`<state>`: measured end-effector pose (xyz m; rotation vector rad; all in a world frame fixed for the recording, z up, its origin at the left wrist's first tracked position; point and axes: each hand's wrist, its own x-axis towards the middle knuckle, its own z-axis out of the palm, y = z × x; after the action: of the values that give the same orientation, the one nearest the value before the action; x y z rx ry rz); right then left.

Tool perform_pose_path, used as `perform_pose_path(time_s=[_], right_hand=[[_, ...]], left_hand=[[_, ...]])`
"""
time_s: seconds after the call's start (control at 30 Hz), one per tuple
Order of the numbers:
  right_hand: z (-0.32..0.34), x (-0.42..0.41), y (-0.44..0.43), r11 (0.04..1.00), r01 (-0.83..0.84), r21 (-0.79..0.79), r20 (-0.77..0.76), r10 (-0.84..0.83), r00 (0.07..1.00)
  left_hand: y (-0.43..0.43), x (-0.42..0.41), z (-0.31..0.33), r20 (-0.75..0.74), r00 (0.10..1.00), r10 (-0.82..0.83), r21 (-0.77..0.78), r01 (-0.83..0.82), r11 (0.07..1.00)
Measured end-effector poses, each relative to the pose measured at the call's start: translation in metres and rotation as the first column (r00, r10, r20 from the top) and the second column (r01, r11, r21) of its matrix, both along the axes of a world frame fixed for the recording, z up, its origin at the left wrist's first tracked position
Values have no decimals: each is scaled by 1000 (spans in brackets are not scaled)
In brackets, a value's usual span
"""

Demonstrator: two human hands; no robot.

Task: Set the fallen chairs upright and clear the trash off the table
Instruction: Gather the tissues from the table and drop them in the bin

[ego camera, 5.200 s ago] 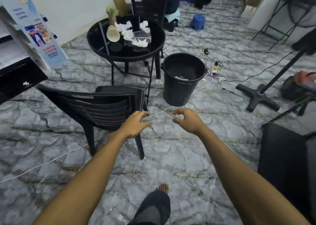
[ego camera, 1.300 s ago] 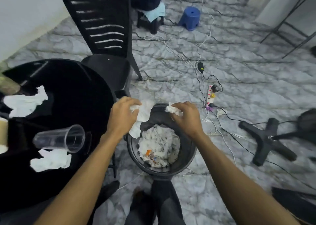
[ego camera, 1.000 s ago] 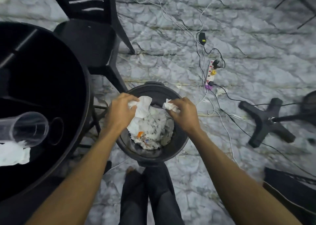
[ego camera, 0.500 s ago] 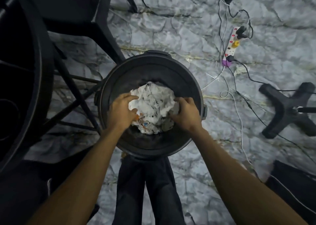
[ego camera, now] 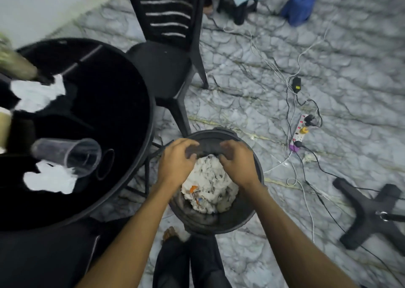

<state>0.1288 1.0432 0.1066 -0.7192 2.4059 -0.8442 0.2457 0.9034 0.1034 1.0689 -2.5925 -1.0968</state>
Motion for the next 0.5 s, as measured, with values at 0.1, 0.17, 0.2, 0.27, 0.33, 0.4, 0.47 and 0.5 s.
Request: perform_pose_path(time_s=[0.1, 0.17, 0.2, 0.27, 0.33, 0.4, 0.47, 0.5], right_hand=[[38, 3, -14, 999, -34, -21, -28, 33, 999], [59, 4, -27, 998, -47, -38, -49, 45, 998], [68, 5, -35, 997, -54, -50, -61, 51, 997], [86, 11, -55, 993, -83, -79, -92, 75, 993], [100, 20, -76, 984, -144, -102, -127, 131, 983], [111, 32, -97, 967, -226, -121, -147, 207, 967], [118, 46, -119, 944, -299, -136, -168, 276, 946], [120, 53, -130, 932, -333, -144, -182, 306, 934]], left_hand=[[-10, 10, 42, -75, 997, 33, -43, -37, 998], [-19, 22, 69, -129, 990, 57, -63, -65, 996], [-26, 30, 80, -157, 985, 77, -70, -89, 994], [-39, 50, 96, -198, 971, 135, -81, -154, 985], [-52, 73, 108, -216, 957, 192, -108, -219, 970], [-64, 99, 119, -221, 941, 255, -129, -287, 949], [-74, 128, 126, -229, 921, 316, -127, -350, 928], [-79, 142, 129, -240, 905, 351, -122, -387, 914]])
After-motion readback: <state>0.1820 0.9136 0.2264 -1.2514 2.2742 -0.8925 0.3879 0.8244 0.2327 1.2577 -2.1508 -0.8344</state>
